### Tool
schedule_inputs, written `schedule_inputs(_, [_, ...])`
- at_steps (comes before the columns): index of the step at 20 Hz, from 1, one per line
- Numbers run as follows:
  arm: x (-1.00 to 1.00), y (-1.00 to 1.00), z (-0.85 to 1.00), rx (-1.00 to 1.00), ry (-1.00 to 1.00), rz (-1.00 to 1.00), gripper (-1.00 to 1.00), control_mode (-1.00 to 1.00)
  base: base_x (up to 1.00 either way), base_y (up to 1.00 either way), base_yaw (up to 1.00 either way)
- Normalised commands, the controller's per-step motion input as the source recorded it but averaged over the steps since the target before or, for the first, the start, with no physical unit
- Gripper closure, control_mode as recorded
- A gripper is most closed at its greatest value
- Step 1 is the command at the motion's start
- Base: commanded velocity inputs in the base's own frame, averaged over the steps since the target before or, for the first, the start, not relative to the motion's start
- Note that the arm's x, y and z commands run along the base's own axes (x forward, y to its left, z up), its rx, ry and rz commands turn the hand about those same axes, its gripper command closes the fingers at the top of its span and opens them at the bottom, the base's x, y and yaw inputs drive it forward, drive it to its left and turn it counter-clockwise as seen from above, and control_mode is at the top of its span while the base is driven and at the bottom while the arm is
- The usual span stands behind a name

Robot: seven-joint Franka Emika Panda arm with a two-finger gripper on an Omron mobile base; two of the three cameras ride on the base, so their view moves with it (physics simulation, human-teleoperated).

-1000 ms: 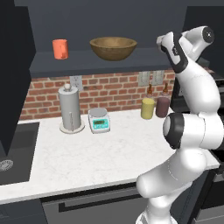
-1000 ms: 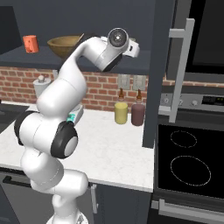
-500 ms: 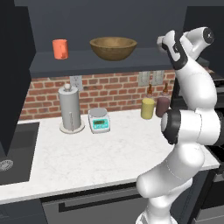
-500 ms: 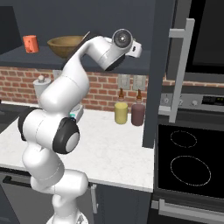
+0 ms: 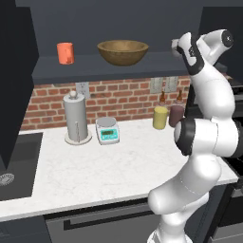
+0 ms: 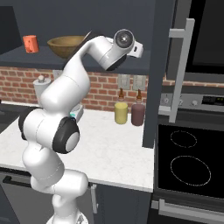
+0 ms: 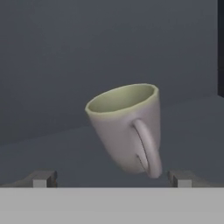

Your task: Gather all objects into one cabinet and sort the glasses and bowls to opposite sides.

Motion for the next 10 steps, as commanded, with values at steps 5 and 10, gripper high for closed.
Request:
schedule_inputs(5, [0.06,-0.01,-0.02,0.0,0.0,0.0,-1.0,-1.0,0.0,0.0,0.0])
schedule_inputs(10, [0.14,0.0,-0.06,0.0,0.0,0.0,-1.0,-1.0,0.0,0.0,0.0])
